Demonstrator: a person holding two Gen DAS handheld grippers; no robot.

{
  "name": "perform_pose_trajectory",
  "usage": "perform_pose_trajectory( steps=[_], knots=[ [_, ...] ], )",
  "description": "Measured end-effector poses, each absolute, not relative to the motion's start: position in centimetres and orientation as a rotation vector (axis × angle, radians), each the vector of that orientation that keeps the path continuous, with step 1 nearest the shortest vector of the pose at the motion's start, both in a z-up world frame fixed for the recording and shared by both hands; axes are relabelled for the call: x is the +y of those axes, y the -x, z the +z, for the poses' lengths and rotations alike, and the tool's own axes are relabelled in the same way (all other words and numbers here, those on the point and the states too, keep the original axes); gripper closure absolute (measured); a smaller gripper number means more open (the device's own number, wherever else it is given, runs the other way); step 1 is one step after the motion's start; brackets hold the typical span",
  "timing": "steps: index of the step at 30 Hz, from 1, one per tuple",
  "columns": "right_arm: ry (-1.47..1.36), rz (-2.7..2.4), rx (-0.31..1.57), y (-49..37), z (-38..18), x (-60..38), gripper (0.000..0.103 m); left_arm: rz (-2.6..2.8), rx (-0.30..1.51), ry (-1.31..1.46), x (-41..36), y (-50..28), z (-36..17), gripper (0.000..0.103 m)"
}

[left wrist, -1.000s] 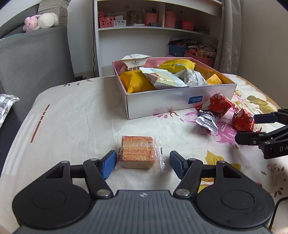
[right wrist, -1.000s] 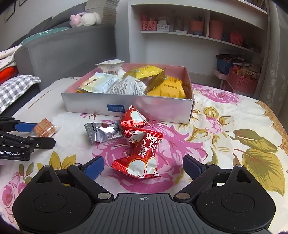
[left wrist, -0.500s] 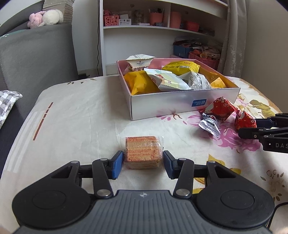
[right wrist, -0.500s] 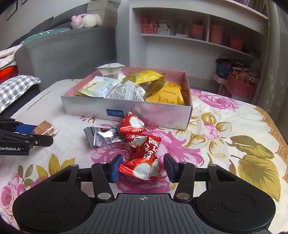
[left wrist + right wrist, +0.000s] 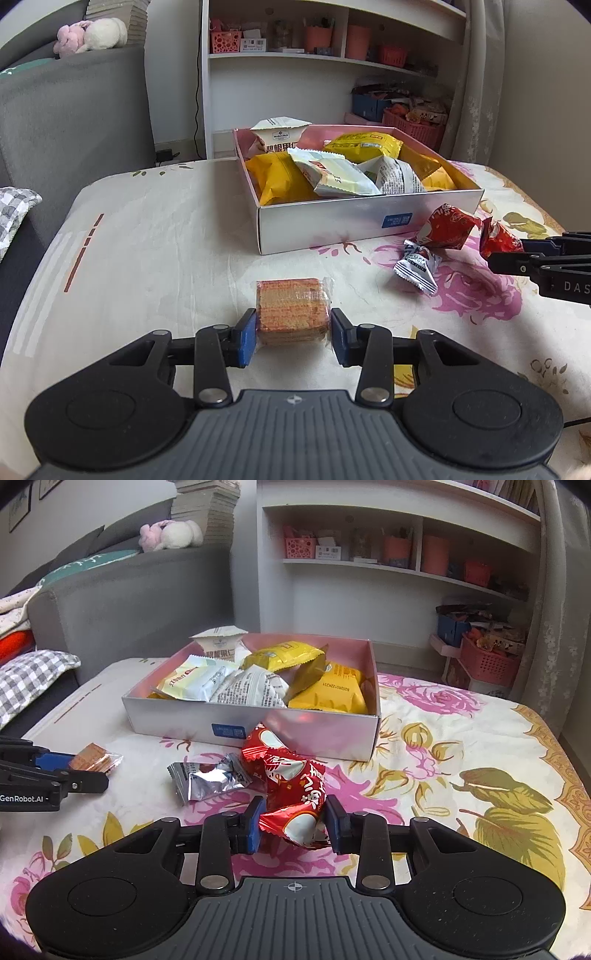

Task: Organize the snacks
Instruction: 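Grasp the wafer cracker pack with the left tool while the right tool grasps a red candy, then carry the wafer pack and red candy over the pink box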

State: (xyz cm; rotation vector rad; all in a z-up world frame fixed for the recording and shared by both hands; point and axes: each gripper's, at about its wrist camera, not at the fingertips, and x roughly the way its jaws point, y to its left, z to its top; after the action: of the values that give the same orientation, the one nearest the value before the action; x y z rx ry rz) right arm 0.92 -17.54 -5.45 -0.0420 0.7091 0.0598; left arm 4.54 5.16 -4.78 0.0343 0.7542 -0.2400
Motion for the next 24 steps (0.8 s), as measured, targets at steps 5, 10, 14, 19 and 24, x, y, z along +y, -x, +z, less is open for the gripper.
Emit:
perform_pose_trajectory(
  steps=[5, 10, 14, 19, 24],
  knots=[
    [0.020, 0.050, 0.685, -0.7, -4.5, -18.0, 0.070, -0.242, 0.744, -0.014, 5.1, -4.6, -4.0, 0.066],
    [-0.014, 0.056, 0.652, -0.5, -3.0, -18.4, 0.070, -0.244, 0.728, 0.015, 5.0, -4.8, -3.1, 0.066],
    [-0.046, 0.049, 0.618, -0.8, -1.6, -18.8, 0.070, -0.237, 0.710, 0.050, 5.1, -5.2, -2.0, 0.066],
    [-0.101, 0.002, 0.592, -2.4, -0.5, -19.7, 0.070, -0.216, 0.671, 0.097, 4.6, -6.5, -0.6, 0.066],
    [-0.110, 0.002, 0.575, -5.4, 0.0, -20.5, 0.070, -0.217, 0.633, 0.083, 3.3, -8.5, 0.4, 0.066]
  ],
)
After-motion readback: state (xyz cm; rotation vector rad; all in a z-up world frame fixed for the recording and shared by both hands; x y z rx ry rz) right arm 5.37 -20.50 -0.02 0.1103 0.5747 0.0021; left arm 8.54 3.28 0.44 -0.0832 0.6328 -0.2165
